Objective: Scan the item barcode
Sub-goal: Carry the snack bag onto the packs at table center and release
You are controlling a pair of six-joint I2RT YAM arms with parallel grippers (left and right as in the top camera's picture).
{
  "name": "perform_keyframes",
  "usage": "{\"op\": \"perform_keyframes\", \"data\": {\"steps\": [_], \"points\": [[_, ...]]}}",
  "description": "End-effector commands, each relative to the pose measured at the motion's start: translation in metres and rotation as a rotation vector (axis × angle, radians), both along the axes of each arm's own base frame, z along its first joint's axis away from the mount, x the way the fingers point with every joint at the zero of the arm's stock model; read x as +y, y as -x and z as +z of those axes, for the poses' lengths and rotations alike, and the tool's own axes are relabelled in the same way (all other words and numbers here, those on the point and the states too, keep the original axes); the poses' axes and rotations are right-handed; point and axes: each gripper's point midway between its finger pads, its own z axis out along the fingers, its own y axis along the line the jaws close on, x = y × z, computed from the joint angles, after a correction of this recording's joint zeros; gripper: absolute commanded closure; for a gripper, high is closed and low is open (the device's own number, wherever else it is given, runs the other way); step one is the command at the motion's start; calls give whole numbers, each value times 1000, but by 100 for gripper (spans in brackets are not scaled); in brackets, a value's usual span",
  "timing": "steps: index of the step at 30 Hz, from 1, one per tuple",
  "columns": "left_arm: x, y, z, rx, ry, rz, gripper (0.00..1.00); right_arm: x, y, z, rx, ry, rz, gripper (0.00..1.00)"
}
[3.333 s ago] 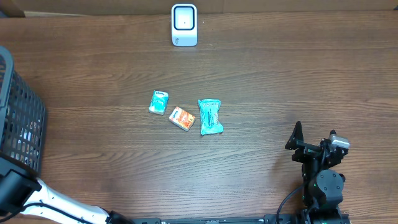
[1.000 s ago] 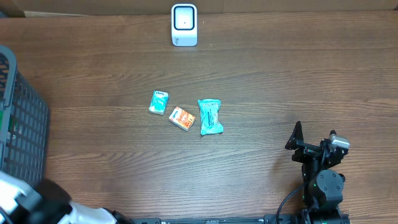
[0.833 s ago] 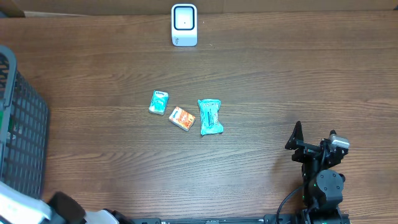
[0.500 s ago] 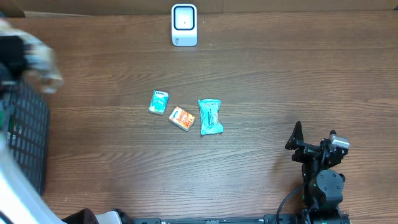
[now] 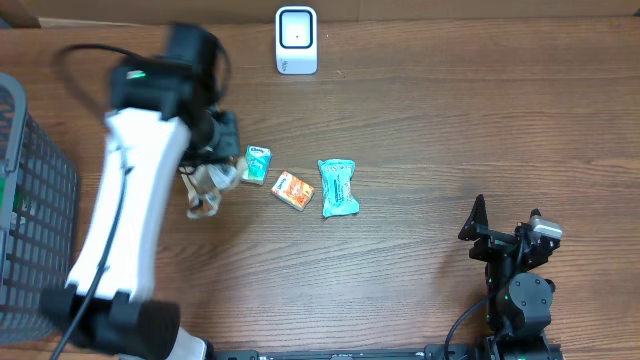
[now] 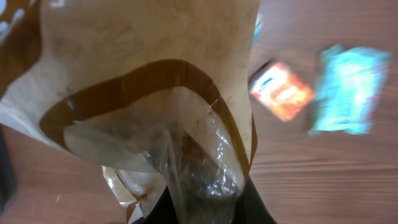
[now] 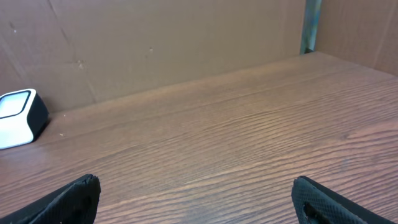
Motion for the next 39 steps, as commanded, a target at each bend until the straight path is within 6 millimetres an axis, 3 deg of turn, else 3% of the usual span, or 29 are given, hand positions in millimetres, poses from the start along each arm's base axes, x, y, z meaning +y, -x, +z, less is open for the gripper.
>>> {"op": "perform_keyframes", "data": {"steps": [1, 5, 9, 20, 31, 33, 36, 39], "points": [[12, 7, -33, 67, -141, 20, 96, -1, 0, 6, -16, -4, -6, 0], [16, 10, -71, 91, -228, -4, 96, -1, 0, 6, -16, -3, -6, 0], [6, 1, -78, 48, -216, -30, 96, -1, 0, 6, -16, -4, -6, 0], [-81, -15, -79, -84, -61, -242, 94, -1, 0, 6, -16, -3, -6, 0], [-101, -28, -75, -158, -72, -415, 51, -1, 0, 6, -16, -3, -6, 0], [-100, -34, -67, -185, -84, -409, 46, -1, 0, 6, -16, -3, -6, 0], [-99, -47, -38, -244, -86, -384, 44, -1, 0, 6, -16, -4, -6, 0], [-90, -62, 19, -343, -104, -322, 43, -1, 0, 6, -16, -3, -6, 0]]}}
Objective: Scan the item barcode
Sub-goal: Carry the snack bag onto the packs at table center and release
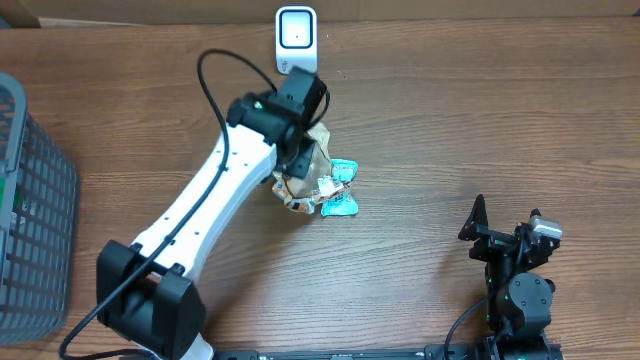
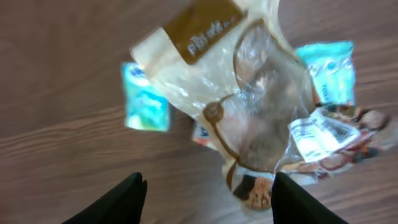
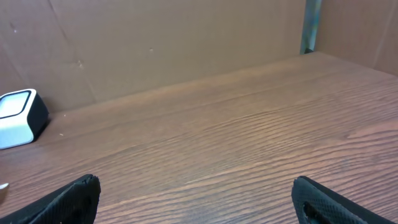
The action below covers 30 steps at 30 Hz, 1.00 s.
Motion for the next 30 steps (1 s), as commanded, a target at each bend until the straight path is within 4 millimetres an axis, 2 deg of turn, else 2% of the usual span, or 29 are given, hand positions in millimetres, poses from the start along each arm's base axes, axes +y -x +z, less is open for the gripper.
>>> {"op": "perform_keyframes", "data": {"steps": [1, 5, 8, 11, 12, 15, 17, 18, 20, 21, 22, 24, 26, 30], "points": [[13, -31, 86, -206, 15, 71, 41, -1, 0, 6, -16, -2, -6, 0], [52, -39, 170, -380, 24, 220, 24, -1, 0, 6, -16, -2, -6, 0], [103, -34, 225, -500, 51, 393, 19, -1, 0, 6, -16, -3, -6, 0], [158, -23, 253, -567, 93, 595, 14, -1, 0, 6, -16, -2, -6, 0], [184, -16, 260, -587, 107, 692, 11, -1, 0, 6, -16, -2, -6, 0], [244, 2, 262, -599, 139, 917, 0, -1, 0, 6, -16, -2, -6, 0], [286, 19, 257, -587, 151, 1069, 0, -1, 0, 6, -16, -3, -6, 0], [299, 26, 255, -584, 154, 1117, 0, -1, 0, 6, -16, -2, -6, 0], [340, 47, 248, -571, 171, 1260, 0, -1, 0, 6, -16, -2, -6, 0], [346, 50, 247, -568, 177, 1280, 0, -1, 0, 6, -16, -3, -6, 0], [365, 60, 242, -558, 192, 1341, 0, -1, 0, 6, -16, -2, -6, 0], [385, 71, 236, -542, 200, 1393, 0, -1, 0, 6, -16, -3, -6, 0], [410, 83, 223, -501, 173, 1438, 0, -1, 0, 6, -16, -2, -6, 0], [444, 96, 194, -391, 108, 1466, 0, -1, 0, 6, -16, -2, -6, 0]]}}
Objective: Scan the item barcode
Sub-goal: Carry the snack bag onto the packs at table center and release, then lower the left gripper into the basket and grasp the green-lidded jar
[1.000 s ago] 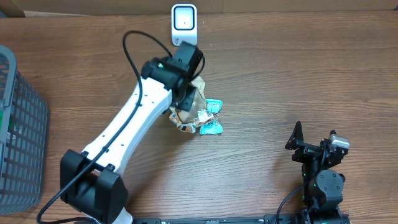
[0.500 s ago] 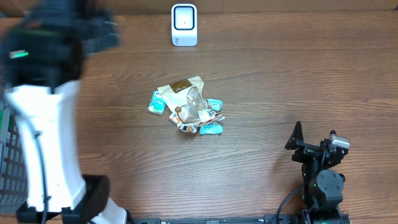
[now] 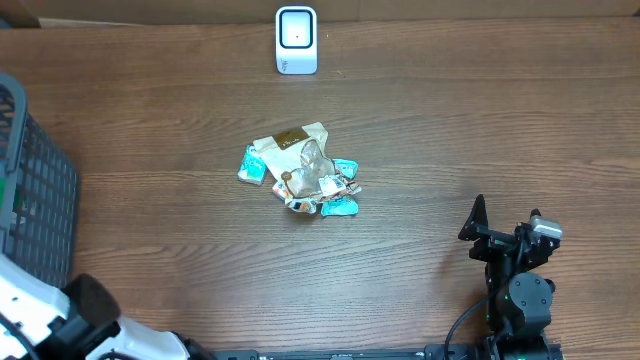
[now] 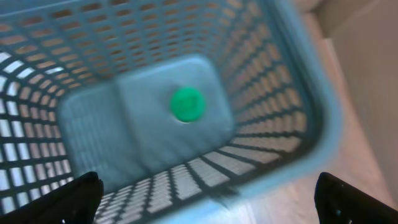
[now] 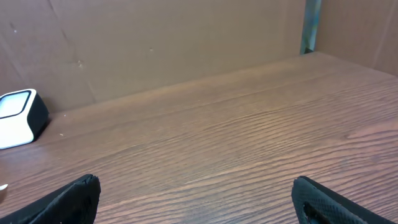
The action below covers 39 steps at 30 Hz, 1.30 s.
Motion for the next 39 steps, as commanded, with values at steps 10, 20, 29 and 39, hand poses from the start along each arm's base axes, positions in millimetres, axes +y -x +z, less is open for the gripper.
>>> {"op": "perform_keyframes", "data": {"steps": [10, 20, 29, 39], "points": [[60, -21, -125, 250, 253, -161, 10, -1, 0, 6, -16, -3, -6, 0], [79, -35, -202, 368, 373, -208, 18, -1, 0, 6, -16, -3, -6, 0], [93, -50, -226, 371, 340, -297, 15, -1, 0, 6, -16, -3, -6, 0], [98, -49, -272, 427, 351, -338, 9, -1, 0, 6, -16, -3, -6, 0]]}}
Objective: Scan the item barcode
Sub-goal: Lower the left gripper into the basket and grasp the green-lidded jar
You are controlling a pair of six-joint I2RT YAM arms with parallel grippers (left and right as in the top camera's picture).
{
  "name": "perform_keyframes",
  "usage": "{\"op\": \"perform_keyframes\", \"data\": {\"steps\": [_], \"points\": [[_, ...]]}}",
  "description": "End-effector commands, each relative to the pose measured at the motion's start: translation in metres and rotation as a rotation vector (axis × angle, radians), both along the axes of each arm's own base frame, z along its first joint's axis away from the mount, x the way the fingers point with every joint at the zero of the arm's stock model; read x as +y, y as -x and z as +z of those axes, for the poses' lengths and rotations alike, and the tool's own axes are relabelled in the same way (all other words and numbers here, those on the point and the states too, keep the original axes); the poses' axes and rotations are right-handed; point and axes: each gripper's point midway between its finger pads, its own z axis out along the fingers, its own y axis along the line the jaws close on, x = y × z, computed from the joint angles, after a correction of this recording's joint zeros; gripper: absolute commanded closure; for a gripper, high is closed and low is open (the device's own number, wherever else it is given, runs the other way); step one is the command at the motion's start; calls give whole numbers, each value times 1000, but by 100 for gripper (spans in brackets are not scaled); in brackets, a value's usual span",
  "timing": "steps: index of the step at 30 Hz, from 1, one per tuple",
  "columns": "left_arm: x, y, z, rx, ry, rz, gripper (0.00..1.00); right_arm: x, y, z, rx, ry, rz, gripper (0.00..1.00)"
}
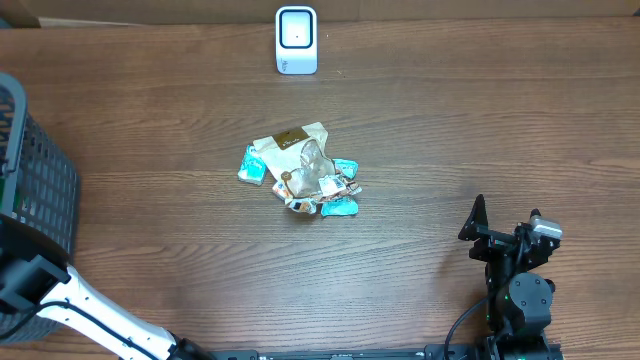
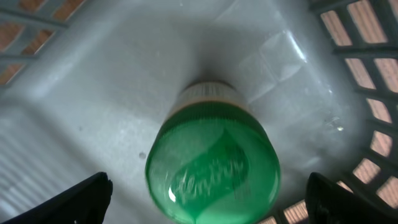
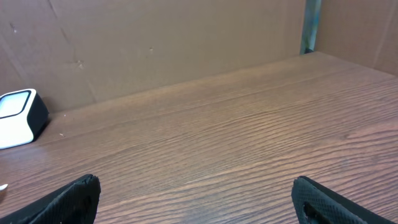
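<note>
Seen from straight above in the left wrist view, a green-lidded round container [image 2: 212,171] stands on the floor of the grey mesh basket [image 2: 348,37]. My left gripper [image 2: 211,208] hangs open just over it, one fingertip on each side, touching nothing. The white barcode scanner [image 1: 297,40] stands at the far edge of the table. A tan-and-clear pouch [image 1: 298,155] lies on the small packets mid-table. My right gripper [image 3: 202,199] is open and empty, parked at the near right.
The basket [image 1: 35,190] fills the left edge of the table, its walls close around my left gripper. Teal and orange packets [image 1: 340,205] lie under and beside the pouch. The right arm [image 1: 512,265] sits near the front right corner. A cardboard wall backs the table.
My left gripper was high above the basket with the green lid small below it. Now it is low inside the basket, right over the lid, still open. The right arm has not moved.
My left gripper first held the tan-and-clear pouch left of the packets. Then it was open above the pouch, which lay on the packets below the scanner. After that it was over the basket, and now it is down inside, above the green-lidded container.
</note>
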Motion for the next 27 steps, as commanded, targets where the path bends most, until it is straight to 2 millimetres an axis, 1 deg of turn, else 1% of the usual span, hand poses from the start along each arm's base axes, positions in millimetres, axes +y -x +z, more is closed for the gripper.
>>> {"op": "perform_keyframes", "data": {"steps": [1, 6, 10, 13, 17, 21, 23, 27], "points": [[2, 2, -14, 21, 0, -32, 9, -1, 0, 6, -16, -3, -6, 0], [7, 4, -28, 42, -19, -36, 8, -1, 0, 6, -16, -3, -6, 0], [5, 4, -44, 44, -3, -37, 9, -1, 0, 6, -16, -3, -6, 0], [3, 6, -54, 53, 7, -38, 11, -1, 0, 6, -16, -3, -6, 0], [3, 5, -56, 52, 6, -35, 20, -1, 0, 6, -16, -3, -6, 0], [2, 6, -56, 56, 11, -33, 26, -1, 0, 6, -16, -3, -6, 0], [1, 7, -56, 57, 14, -33, 33, -1, 0, 6, -16, -3, -6, 0], [0, 7, -55, 57, 16, -20, 43, -1, 0, 6, -16, -3, -6, 0]]}}
